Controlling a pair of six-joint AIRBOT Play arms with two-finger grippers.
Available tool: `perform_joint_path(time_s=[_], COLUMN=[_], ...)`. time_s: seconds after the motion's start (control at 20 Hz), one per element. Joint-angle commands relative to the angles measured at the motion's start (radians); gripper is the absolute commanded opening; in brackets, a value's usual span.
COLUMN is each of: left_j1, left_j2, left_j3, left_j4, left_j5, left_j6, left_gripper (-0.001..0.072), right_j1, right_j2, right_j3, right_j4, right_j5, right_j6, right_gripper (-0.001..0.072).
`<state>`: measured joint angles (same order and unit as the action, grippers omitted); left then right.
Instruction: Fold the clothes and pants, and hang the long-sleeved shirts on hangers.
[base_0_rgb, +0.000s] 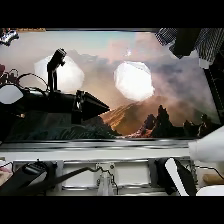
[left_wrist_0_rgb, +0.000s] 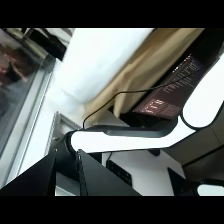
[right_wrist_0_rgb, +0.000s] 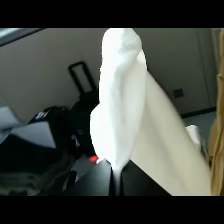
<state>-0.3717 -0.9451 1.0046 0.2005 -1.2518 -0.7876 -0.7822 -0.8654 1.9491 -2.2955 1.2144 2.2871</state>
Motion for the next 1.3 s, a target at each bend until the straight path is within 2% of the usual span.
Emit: perform_joint_path(time_s=[0.0, 0.2, 0.5, 0.6, 0.65, 0.7, 0.75, 0.8, 0.9, 1.0, 1.05, 1.15, 1.2, 1.25], left_j1=[0.0, 0.0, 0.0, 0.0, 0.0, 0.0, 0.0, 0.0, 0.0, 0.0, 0.0, 0.0, 0.0, 0.0], left_j2=[0.001, 0.001, 0.001, 0.001, 0.001, 0.001, 0.001, 0.001, 0.001, 0.001, 0.001, 0.002, 0.006, 0.016], left_j3=[0.0, 0.0, 0.0, 0.0, 0.0, 0.0, 0.0, 0.0, 0.0, 0.0, 0.0, 0.001, 0.003, 0.013], left_j4=[0.01, 0.01, 0.011, 0.01, 0.01, 0.01, 0.01, 0.01, 0.009, 0.009, 0.009, 0.018, 0.052, 0.118], left_j5=[0.002, -0.001, -0.009, -0.01, -0.01, -0.01, -0.011, -0.017, -0.018, -0.017, -0.016, 0.015, 0.07, 0.139], left_j6=[-0.038, -0.044, -0.044, -0.044, -0.044, -0.044, -0.044, -0.044, -0.044, -0.043, -0.043, -0.043, -0.043, -0.045], left_gripper=[0.0146, 0.0146, 0.0146, 0.0147, 0.0148, 0.0152, 0.0202, 0.0243, 0.0244, 0.0244, 0.0244, 0.0244, 0.0244, 0.0243], right_j1=[-0.111, -0.258, -0.398, -0.423, -0.429, -0.429, -0.429, -0.429, -0.429, -0.429, -0.425, -0.424, -0.424, -0.424], right_j2=[-0.041, -0.102, -0.155, -0.161, -0.161, -0.16, -0.154, -0.145, -0.119, -0.09, -0.076, -0.049, -0.038, -0.035], right_j3=[0.021, 0.077, 0.077, 0.077, 0.077, 0.077, 0.077, 0.077, 0.078, 0.078, 0.078, 0.078, 0.078, 0.077], right_j4=[0.035, 0.148, 0.248, 0.293, 0.307, 0.307, 0.307, 0.307, 0.334, 0.43, 0.5, 0.82, 1.077, 1.347], right_j5=[-0.083, -0.108, -0.028, -0.046, -0.055, -0.063, -0.078, -0.113, -0.248, -0.428, -0.5, -0.612, -0.618, -0.596], right_j6=[0.069, 0.068, 0.048, 0.006, -0.011, -0.012, -0.012, -0.012, -0.011, -0.012, -0.012, -0.061, -0.169, -0.351], right_gripper=[0.0023, 0.0024, 0.0027, 0.0029, 0.0099, 0.0253, 0.0371, 0.0447, 0.0454, 0.0469, 0.0469, 0.0469, 0.047, 0.047])
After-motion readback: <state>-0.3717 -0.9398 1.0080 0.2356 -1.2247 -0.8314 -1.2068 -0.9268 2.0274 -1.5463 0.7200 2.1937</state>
